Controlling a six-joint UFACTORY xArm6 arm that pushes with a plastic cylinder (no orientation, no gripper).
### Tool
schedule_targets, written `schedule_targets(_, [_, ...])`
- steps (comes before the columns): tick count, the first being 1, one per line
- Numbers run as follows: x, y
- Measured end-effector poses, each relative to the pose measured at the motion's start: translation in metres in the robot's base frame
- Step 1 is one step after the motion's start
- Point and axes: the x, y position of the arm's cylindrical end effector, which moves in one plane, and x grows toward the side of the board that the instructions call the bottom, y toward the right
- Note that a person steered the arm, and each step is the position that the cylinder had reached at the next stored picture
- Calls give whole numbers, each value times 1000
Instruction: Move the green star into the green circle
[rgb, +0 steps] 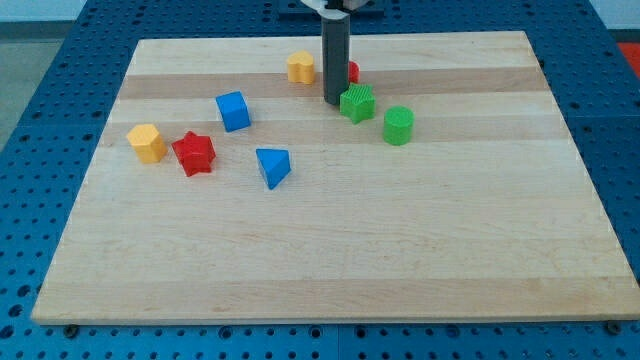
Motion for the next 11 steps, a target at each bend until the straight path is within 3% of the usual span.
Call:
schedule_targets(2, [9, -34])
schedule_targets(6, [10, 31])
schedule_targets(10, [10, 53])
schedule_targets(11, [-15, 53])
